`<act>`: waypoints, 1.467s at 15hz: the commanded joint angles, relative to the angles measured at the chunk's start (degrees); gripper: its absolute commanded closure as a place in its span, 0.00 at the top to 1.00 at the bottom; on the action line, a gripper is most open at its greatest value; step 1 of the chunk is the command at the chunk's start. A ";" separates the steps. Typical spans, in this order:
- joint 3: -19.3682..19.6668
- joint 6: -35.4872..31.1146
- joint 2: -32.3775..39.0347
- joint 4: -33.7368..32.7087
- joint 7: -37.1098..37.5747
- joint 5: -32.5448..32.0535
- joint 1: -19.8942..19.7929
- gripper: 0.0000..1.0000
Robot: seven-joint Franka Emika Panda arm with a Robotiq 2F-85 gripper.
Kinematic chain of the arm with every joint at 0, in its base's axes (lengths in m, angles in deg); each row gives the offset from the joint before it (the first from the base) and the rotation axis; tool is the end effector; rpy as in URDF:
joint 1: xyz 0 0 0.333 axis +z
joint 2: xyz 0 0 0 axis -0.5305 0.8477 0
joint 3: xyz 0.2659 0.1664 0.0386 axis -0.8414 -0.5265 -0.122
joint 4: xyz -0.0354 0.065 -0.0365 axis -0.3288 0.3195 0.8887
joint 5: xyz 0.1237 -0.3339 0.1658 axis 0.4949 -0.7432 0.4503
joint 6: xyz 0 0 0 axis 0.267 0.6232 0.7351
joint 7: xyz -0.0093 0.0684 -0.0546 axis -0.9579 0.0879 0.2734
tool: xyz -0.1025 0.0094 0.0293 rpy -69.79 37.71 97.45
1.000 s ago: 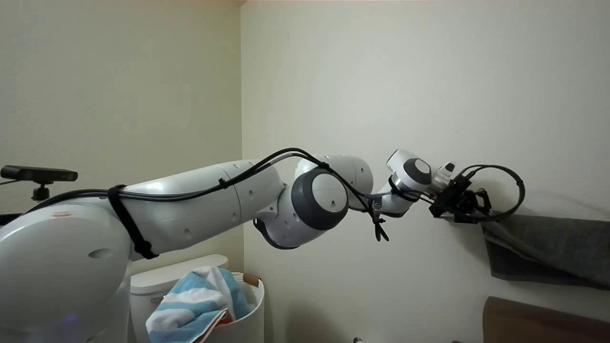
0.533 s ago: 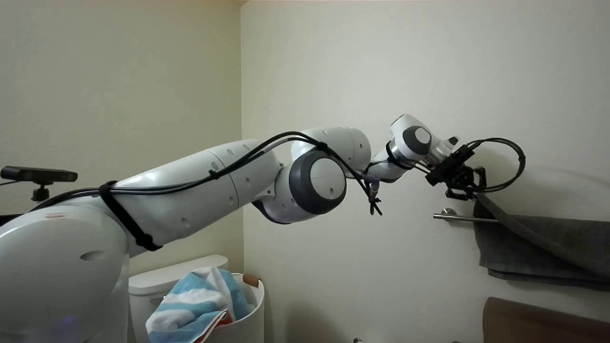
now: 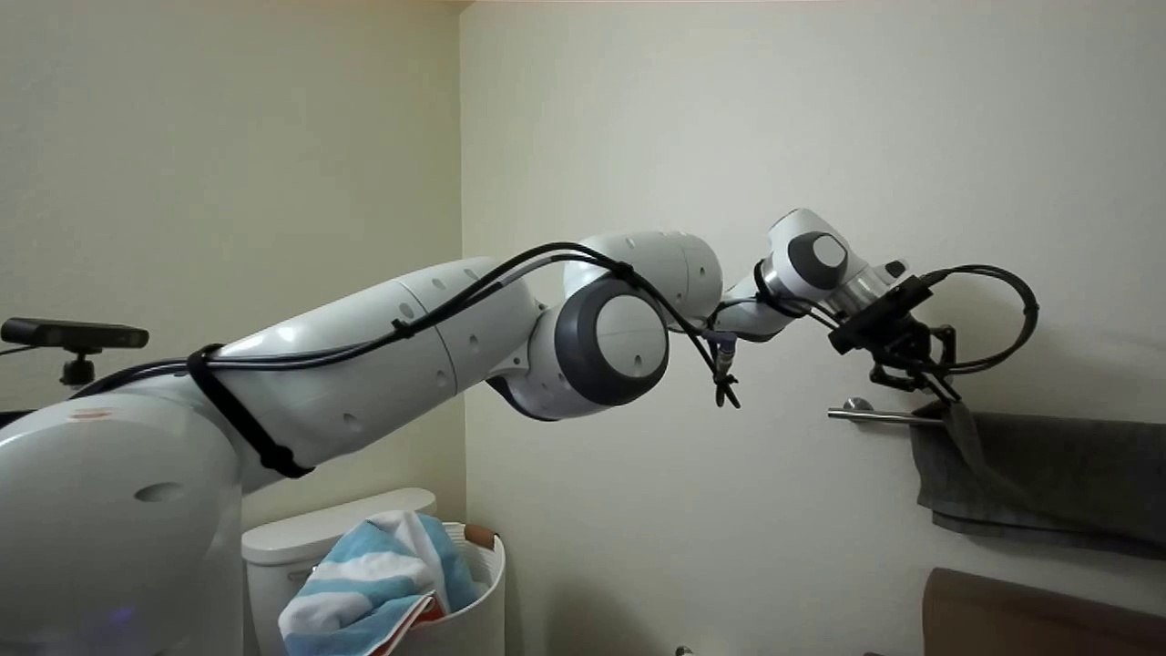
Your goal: Put the towels in the laundry hamper
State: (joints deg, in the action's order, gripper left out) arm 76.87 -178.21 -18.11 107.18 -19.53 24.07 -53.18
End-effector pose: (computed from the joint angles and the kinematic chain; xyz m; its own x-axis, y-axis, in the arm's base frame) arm 0.7387 -0.3664 0.4523 0.9749 0.0534 0.2160 -0.0843 -0.8098 0.5806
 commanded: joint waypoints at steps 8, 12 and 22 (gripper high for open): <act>-0.61 3.55 2.68 -0.88 -1.20 0.95 -2.13 0.07; -0.62 2.41 2.36 -0.54 -0.18 1.16 -2.81 0.04; -12.03 -11.28 3.43 -0.68 -5.51 14.85 -8.44 0.68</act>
State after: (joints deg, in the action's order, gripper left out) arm 68.02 -185.49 -15.27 106.64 -20.76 35.19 -59.56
